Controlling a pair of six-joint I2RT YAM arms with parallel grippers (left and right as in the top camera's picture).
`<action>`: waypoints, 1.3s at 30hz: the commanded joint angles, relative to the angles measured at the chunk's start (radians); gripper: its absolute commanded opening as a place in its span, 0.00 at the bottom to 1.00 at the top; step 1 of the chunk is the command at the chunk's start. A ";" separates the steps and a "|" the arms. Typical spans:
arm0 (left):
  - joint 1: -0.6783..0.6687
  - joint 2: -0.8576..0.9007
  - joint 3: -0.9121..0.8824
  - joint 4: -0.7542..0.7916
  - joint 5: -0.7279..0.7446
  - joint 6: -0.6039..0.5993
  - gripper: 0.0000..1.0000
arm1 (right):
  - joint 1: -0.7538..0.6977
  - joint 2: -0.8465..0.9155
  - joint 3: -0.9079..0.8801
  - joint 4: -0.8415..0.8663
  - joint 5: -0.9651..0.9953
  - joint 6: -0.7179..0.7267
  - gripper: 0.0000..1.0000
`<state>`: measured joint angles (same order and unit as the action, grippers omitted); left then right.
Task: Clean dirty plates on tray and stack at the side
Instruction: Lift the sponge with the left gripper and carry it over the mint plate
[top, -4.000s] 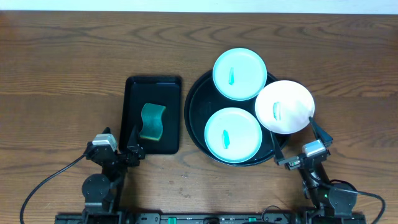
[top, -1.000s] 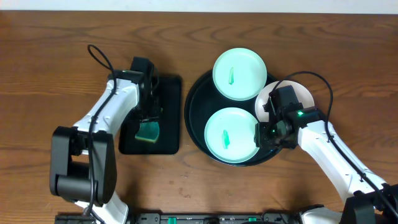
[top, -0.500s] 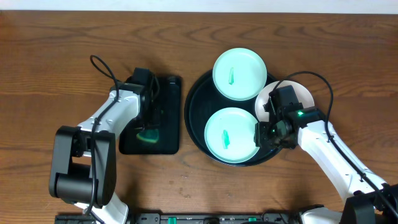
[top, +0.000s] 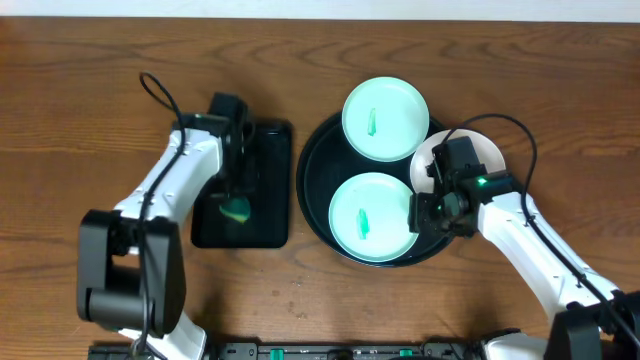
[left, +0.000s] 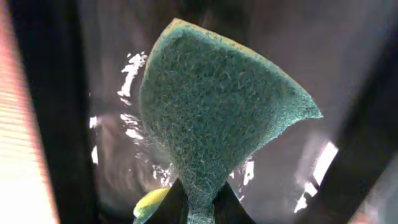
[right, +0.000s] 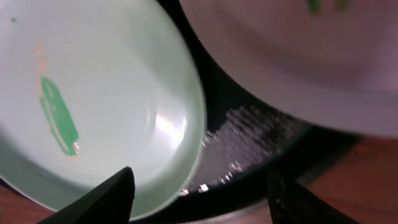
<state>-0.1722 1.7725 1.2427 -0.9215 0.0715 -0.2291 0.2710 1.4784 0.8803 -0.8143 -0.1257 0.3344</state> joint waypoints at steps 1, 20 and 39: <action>0.005 -0.093 0.076 -0.023 -0.013 0.006 0.07 | 0.006 0.051 0.007 0.010 -0.073 -0.077 0.65; 0.001 -0.184 0.066 -0.019 0.269 -0.074 0.07 | 0.011 0.279 0.007 0.205 -0.013 0.126 0.02; -0.428 0.089 0.003 0.327 0.389 -0.375 0.07 | 0.014 0.279 0.007 0.182 -0.006 0.166 0.01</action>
<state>-0.5797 1.8130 1.2537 -0.6117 0.4469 -0.5259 0.2718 1.6966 0.8951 -0.6502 -0.1761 0.4679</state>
